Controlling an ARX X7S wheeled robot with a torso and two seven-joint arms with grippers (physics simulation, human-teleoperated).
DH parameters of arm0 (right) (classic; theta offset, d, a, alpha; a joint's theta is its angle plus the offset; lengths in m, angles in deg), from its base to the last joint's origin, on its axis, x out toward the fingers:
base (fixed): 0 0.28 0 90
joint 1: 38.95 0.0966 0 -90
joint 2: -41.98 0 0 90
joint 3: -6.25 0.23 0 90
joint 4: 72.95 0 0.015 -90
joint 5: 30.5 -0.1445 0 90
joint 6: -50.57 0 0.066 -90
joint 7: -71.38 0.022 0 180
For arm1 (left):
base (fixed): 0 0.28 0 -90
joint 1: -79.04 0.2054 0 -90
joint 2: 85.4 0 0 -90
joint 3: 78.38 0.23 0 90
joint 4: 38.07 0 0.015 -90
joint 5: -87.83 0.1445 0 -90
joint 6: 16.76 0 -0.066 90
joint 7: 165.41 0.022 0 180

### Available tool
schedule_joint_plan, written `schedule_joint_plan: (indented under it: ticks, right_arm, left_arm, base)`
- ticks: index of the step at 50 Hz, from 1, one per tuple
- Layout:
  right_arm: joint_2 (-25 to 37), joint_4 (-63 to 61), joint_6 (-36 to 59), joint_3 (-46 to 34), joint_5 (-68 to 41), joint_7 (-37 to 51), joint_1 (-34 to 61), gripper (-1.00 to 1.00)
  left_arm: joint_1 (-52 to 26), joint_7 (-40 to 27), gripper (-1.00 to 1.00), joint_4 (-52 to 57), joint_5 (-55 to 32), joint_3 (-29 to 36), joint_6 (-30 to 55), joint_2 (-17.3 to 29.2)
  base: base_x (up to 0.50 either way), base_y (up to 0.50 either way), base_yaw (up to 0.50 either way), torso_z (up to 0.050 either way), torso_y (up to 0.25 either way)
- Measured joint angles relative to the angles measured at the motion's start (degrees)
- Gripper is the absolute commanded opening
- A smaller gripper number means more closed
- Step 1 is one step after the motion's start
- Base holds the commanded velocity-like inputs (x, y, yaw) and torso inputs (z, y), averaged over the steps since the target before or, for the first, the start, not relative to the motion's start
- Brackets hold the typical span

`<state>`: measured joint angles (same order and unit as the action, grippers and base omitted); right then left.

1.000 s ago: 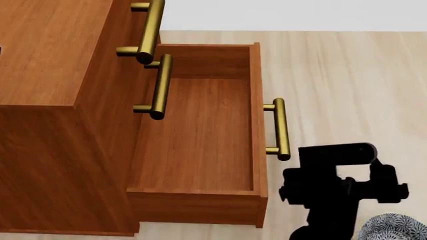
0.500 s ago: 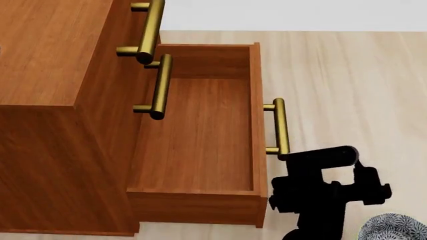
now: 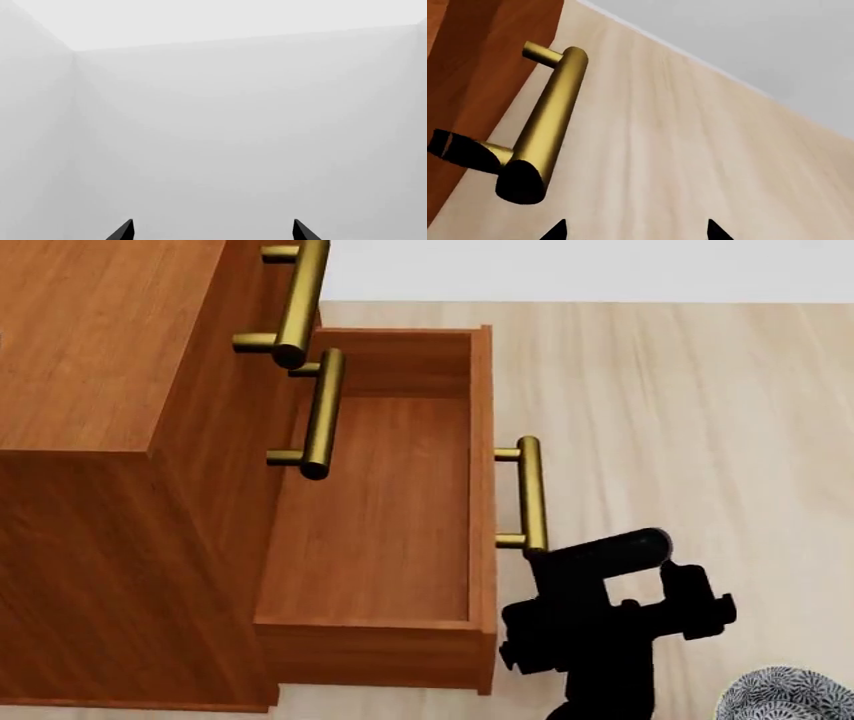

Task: Close the bottom drawer of the cabinet and open the top drawer.

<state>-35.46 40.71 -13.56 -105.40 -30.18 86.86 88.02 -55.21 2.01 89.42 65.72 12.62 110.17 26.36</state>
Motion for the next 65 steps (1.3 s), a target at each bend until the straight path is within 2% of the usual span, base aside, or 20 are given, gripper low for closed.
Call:
schedule_joint_plan:
  ticks: [29, 65]
  right_arm:
    - [-2.5, -2.1, -1.5, -6.2, -1.5, -6.6, 0.7, 1.0]
    - [-9.7, 11.2, -9.0, -11.6, -5.1, -12.0, 7.5, 1.0]
  left_arm:
    - [-0.5, -0.2, 1.0, 0.4, -0.7, 0.8, 0.5, 0.5]
    - [-2.7, -0.3, 1.0, 0.1, -1.6, 1.8, 1.2, 1.0]
  base:
    - [0.0, 0.0, 0.0, 0.0, 0.0]
    - [0.0, 0.0, 0.0, 0.0, 0.0]
